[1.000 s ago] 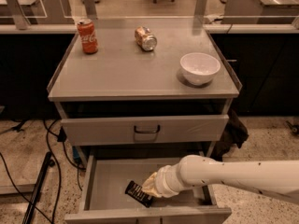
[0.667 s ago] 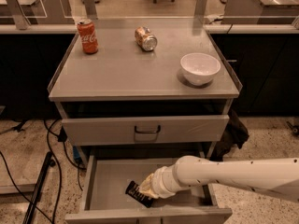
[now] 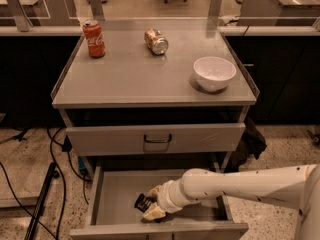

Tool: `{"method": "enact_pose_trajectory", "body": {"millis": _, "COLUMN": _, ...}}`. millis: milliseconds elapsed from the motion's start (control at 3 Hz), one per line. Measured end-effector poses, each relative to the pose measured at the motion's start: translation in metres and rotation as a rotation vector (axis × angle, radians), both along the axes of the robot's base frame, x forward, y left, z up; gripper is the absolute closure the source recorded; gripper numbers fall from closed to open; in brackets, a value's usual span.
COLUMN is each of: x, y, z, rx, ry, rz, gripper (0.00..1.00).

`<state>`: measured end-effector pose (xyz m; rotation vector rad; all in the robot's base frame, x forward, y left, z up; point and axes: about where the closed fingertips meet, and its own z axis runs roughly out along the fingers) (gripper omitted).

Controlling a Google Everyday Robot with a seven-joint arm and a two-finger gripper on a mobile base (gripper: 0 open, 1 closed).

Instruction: Pick rxbar chocolate from middle drawer and place on counter

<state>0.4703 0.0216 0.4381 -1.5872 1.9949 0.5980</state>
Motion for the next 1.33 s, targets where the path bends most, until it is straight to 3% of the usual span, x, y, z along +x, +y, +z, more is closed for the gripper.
{"method": "enact_pose_trajectory", "body": {"millis": 1333, "x": 0.004, "y": 0.008, "z": -0.045, "rx": -0.012, "ry": 0.013, "rz": -0.03, "gripper": 0.39}}
